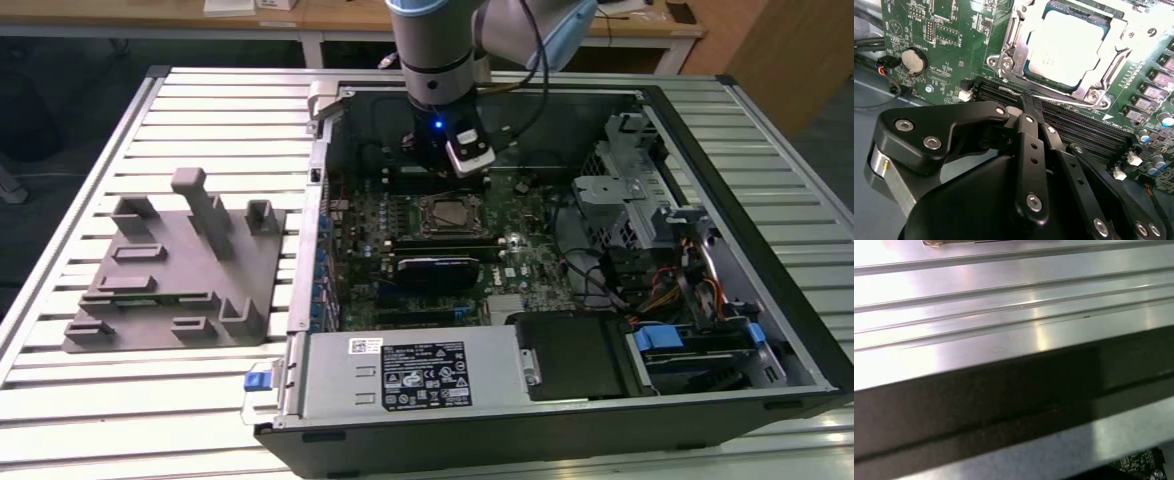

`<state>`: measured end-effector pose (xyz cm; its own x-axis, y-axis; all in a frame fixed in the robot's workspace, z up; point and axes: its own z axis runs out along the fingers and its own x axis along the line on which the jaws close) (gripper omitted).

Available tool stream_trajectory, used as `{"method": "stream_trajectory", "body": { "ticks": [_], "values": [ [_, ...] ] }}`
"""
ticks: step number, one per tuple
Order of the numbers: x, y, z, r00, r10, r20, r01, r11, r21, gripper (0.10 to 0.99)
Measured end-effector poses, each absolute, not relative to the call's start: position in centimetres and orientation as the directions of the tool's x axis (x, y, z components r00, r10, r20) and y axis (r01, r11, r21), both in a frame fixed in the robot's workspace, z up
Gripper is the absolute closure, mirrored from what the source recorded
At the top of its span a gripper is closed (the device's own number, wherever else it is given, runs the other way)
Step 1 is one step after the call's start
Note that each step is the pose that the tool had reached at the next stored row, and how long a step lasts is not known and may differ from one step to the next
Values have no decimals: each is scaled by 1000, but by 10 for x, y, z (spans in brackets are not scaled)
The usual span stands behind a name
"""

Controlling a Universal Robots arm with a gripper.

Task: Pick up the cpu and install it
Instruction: 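Install the first cpu locking lever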

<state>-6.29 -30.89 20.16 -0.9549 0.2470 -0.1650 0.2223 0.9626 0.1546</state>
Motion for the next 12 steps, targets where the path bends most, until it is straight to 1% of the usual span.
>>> {"method": "stream_trajectory", "body": {
  "ticks": [12],
  "values": [
    [-62,-309,196,-945,282,-166,258,954,151,980]
  ]
}}
